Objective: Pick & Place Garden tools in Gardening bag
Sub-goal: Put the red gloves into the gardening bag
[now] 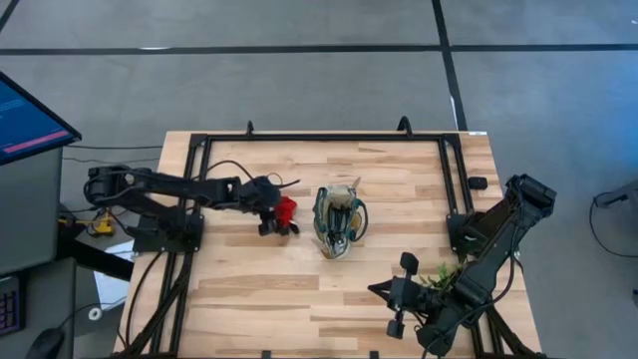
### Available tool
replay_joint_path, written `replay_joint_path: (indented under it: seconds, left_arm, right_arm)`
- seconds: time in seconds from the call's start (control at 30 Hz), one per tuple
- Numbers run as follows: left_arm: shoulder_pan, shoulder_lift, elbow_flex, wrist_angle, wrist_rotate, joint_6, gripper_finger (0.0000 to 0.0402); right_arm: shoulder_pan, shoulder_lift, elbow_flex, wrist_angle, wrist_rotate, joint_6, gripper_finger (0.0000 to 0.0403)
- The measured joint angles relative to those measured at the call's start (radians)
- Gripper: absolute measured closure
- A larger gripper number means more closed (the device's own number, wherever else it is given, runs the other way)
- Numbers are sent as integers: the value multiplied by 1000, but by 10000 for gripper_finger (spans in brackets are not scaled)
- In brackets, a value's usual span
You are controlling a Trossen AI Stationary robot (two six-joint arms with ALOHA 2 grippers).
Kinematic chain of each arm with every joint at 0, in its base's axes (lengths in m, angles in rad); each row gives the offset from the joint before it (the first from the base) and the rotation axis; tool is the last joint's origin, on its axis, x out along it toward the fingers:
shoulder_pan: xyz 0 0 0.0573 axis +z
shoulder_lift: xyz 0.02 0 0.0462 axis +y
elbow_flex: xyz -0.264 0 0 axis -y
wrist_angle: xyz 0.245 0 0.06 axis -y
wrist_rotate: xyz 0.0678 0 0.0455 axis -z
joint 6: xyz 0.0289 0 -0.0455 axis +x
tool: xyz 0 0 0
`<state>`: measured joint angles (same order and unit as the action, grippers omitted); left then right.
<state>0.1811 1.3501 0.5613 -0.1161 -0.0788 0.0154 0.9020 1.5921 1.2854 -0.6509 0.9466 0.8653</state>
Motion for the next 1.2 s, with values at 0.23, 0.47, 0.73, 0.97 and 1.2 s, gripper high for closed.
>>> replay_joint_path:
  seconds: [0.23, 0.47, 0.73, 0.97, 1.2]
  left_arm:
    - [0, 47, 1, 12, 1, -25, 320]
    - [-2, -12, -4, 2, -10, -51, 381]
    - [-64, -163, -3, 5, -90, -23, 398]
    - [-131, -362, -3, 30, -142, -20, 399]
    - [-207, -490, -3, 164, -160, -21, 400]
  right_arm:
    - [0, 0, 0, 0, 0, 0, 403]
    - [0, 0, 0, -5, 0, -1, 403]
    - [0, 0, 0, -8, -1, -1, 403]
    - [0, 0, 0, -9, 0, -8, 403]
    - [-1, 0, 0, -9, 0, -9, 403]
